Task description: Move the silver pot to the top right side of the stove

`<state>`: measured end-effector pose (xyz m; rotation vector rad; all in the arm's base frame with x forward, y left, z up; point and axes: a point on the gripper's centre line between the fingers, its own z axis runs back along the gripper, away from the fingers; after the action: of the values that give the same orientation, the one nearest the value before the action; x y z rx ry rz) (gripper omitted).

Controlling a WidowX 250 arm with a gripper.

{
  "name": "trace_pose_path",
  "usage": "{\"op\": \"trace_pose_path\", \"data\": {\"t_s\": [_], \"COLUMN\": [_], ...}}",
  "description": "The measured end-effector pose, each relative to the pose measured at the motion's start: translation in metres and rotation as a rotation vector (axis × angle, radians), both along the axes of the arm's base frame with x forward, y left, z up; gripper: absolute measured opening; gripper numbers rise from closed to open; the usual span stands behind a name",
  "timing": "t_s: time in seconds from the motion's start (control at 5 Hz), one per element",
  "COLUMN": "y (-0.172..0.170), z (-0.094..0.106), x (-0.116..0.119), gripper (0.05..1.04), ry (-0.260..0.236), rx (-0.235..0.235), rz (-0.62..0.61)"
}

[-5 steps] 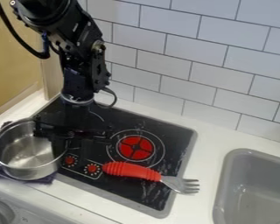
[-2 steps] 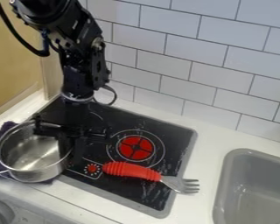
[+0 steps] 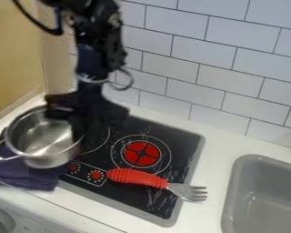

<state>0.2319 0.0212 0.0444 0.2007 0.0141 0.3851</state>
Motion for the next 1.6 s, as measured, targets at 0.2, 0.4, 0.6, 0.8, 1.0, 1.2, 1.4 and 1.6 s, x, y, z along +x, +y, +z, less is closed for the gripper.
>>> {"op": "trace_pose_path", "data": {"t_s": [0.2,0.4,0.6,0.8,1.0,1.2,1.4,1.6], "y": [-0.017,-0.043,-0.069,-0.089,-0.099,-0.112,-0.123,-0.133], "z": [0.014,0.027,0.025,0.015,0.005,-0.006,-0.016,-0.021], "x": [0.017,0.039,0.058,0.076,0.095,0.112,0.123,0.126], "gripper": [0.064,0.064,0.064,0.064,0.064,0.064,0.064,0.064], "ry": [-0.039,-0.084,-0.074,-0.05,-0.029,-0.004,0.001,0.012], "rx": [0.017,0.022,0.025,0.015,0.007,-0.016,-0.022,-0.021], "rz": [-0.044,-0.11,-0.174,-0.22,-0.246,-0.287,-0.33,-0.367]}}
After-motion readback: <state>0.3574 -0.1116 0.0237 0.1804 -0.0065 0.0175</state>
